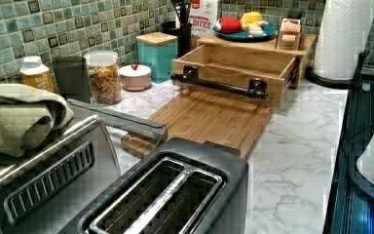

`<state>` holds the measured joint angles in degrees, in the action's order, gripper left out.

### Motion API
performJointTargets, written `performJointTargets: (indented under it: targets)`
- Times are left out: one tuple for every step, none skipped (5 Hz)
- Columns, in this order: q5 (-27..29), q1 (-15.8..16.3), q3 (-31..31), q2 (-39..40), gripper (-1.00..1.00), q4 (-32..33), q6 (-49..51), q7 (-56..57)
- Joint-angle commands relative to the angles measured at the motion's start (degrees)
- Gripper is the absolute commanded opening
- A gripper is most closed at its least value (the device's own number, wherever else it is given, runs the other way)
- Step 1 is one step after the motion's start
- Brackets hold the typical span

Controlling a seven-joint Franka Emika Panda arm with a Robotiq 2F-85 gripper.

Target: Close the drawer.

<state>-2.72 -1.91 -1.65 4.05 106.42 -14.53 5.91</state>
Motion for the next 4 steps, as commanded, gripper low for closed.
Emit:
performJointTargets:
  targets:
    - [-0.1,-0.1,-0.1,0.0,-1.00,0.6,0.0,0.0]
    - [-2.7,0.6,0.7,-2.0,-1.00,4.6,-2.8,4.5]
    - [-1.3,0.5,1.3,-7.1,-1.00,16.0,-14.7,15.8]
    - [-1.5,0.8,1.8,-7.0,-1.00,17.8,-16.4,20.1]
